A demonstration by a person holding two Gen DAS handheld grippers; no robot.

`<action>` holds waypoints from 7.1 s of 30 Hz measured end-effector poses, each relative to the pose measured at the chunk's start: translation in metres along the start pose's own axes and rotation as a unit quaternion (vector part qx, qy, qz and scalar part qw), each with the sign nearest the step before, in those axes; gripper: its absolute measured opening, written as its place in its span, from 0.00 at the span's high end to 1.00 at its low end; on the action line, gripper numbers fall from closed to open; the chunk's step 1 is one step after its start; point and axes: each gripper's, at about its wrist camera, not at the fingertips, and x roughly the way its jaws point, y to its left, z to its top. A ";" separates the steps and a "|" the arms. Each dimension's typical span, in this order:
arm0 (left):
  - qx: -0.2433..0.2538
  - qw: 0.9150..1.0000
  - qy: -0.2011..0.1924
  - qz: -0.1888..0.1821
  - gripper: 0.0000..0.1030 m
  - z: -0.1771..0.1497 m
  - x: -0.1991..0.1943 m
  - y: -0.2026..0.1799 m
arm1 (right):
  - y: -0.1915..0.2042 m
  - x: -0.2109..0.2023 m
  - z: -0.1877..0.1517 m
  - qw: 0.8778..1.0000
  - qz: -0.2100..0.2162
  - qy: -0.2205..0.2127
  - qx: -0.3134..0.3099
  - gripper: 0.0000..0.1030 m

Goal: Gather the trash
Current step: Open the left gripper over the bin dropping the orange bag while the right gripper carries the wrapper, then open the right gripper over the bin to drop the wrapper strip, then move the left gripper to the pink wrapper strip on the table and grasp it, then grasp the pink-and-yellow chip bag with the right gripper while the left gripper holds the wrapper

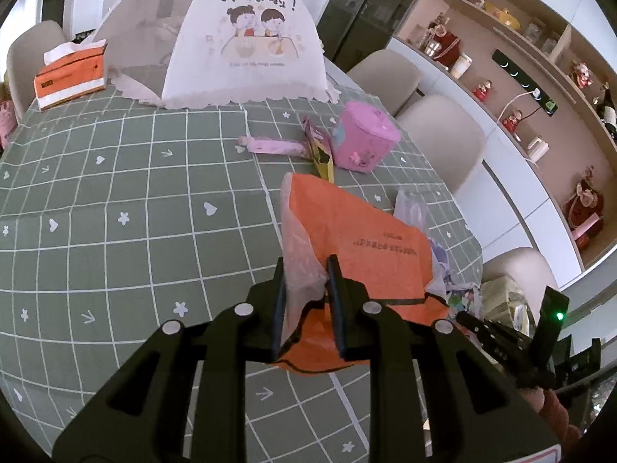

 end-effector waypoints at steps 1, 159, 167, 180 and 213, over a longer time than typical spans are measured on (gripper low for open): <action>0.002 1.000 0.001 -0.002 0.82 0.000 0.000 0.000 | -0.002 -0.001 0.001 1.000 0.007 0.001 0.006 0.86; 0.270 0.960 0.076 -0.017 0.49 0.137 0.203 0.023 | -0.017 -0.066 0.044 0.984 -0.160 -0.041 0.068 0.55; 0.231 0.970 0.065 -0.023 0.86 0.108 0.171 0.017 | 0.007 -0.031 0.060 0.985 -0.166 -0.018 0.034 0.55; -0.016 0.998 0.053 0.006 0.86 0.036 0.065 0.119 | 0.137 0.076 0.134 0.998 -0.032 -0.019 -0.054 0.55; -0.041 0.997 0.036 -0.055 0.85 0.032 0.033 0.147 | 0.171 0.098 0.143 0.999 0.012 -0.014 -0.050 0.90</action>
